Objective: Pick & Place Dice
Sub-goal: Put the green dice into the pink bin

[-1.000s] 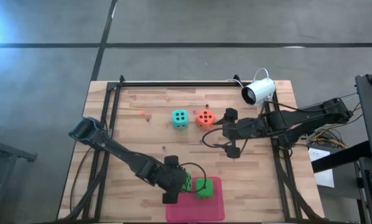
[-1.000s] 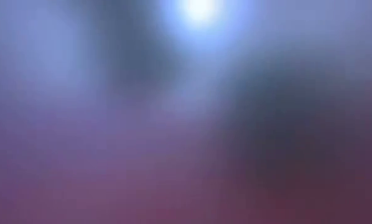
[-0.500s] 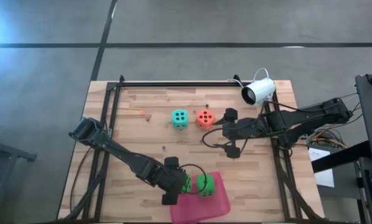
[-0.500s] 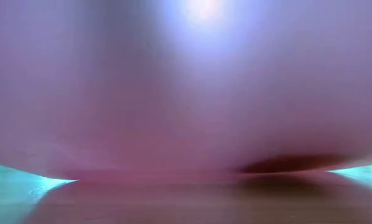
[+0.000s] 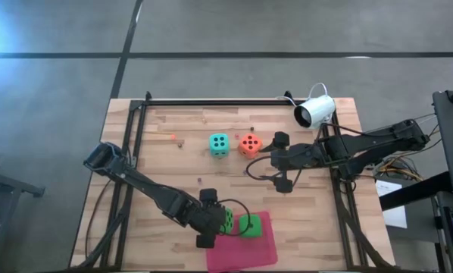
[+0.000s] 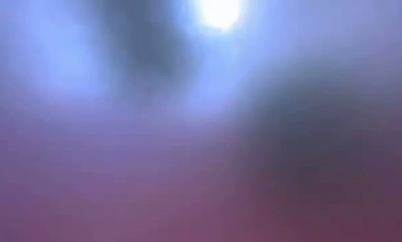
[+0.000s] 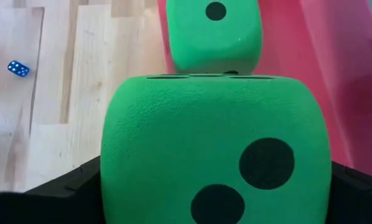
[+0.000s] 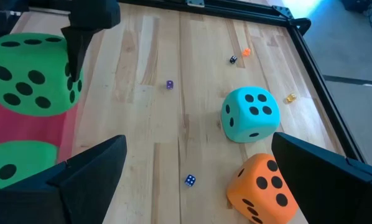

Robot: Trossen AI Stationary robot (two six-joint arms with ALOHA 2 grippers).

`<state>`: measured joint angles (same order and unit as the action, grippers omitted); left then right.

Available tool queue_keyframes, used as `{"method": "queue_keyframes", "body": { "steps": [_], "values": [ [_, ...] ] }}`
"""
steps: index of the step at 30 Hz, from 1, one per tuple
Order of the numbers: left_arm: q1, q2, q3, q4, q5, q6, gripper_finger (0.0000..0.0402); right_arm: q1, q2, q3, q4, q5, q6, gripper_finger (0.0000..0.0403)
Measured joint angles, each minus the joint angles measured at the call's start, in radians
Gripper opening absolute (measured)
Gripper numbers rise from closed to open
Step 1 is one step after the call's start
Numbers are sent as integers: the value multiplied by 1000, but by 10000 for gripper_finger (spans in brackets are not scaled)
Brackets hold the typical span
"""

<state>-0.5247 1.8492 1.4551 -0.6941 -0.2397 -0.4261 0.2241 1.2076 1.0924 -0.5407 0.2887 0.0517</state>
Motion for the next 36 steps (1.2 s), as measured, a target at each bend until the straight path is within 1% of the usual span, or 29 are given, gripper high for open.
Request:
{"method": "queue_keyframes", "body": {
  "steps": [4,9,13,18,26,31,36],
  "values": [
    [0,0,22,-6,0,2,367,0,0,0,0,0,0,400],
    [-27,6,47,27,-18,2,373,0,0,0,0,0,0,400],
    [-42,44,61,21,-28,-30,375,0,0,0,0,0,0,400],
    [-44,102,123,10,-30,-31,373,0,0,0,0,0,0,400],
    [-46,182,180,0,20,-79,378,0,0,0,0,0,0,400],
    [-42,198,193,-17,26,-85,377,0,0,0,0,0,0,400],
    [-38,199,191,-48,27,-125,396,0,0,0,0,0,0,400]
  ]
}}
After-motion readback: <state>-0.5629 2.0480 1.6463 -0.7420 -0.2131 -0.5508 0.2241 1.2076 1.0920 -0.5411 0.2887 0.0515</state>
